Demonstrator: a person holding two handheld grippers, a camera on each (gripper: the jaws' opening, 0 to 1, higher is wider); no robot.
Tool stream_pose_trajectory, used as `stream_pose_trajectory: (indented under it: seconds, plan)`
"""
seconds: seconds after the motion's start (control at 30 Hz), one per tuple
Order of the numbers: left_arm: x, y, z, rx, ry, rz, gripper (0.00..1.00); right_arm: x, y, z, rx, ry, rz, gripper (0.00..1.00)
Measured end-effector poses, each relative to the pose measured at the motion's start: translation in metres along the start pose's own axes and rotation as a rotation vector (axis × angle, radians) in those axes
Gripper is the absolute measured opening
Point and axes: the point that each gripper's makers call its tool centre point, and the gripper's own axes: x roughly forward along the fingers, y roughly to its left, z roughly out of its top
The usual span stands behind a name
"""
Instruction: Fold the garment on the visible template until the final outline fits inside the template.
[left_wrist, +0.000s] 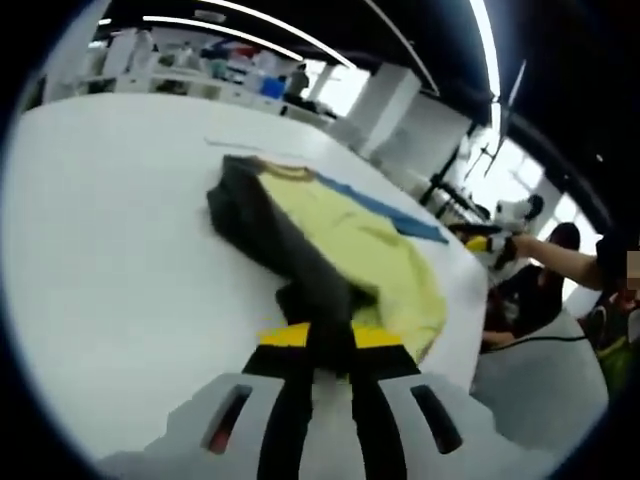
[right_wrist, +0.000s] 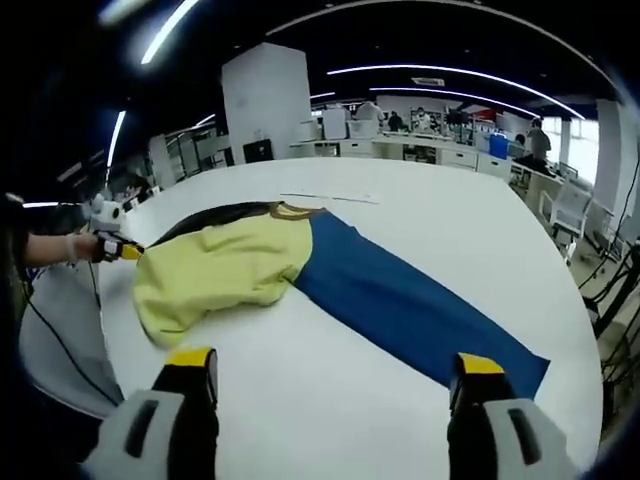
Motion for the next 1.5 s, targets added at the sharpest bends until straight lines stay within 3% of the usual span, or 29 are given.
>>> stream_pose_trajectory:
  seconds: [0.27,0.4,0.57,0.8,1.13,1.37,1.5]
  plan:
    - [0.007,-0.016,0.033,-0.005,-0.037,-0.032,0.00,-0.003,-0.003,0.002,0.008,-0.005,-0.009,0.96]
    - [0.017,-0.031,0.050,0.006,-0.023,-0.067,0.00,-0.003,-0.003,0.002,0.008,-0.004,-0.010,0.95]
    - [0.035,-0.044,0.060,0.050,0.013,-0.083,0.00,-0.004,-0.001,0.000,0.015,-0.006,-0.008,0.95]
    - [0.075,-0.057,0.039,0.056,0.093,-0.100,0.00,-0.007,-0.002,-0.008,0.028,-0.002,-0.011,0.94]
    - [0.098,-0.052,0.007,0.144,0.205,-0.069,0.00,-0.014,-0.005,-0.017,0.044,0.003,-0.029,0.93]
    - [0.101,-0.048,0.002,0.143,0.211,-0.069,0.00,-0.013,-0.003,-0.019,0.056,0.004,-0.027,0.93]
    - [0.099,-0.052,0.003,0.194,0.185,-0.092,0.01,-0.012,-0.003,-0.021,0.058,0.010,-0.026,0.93]
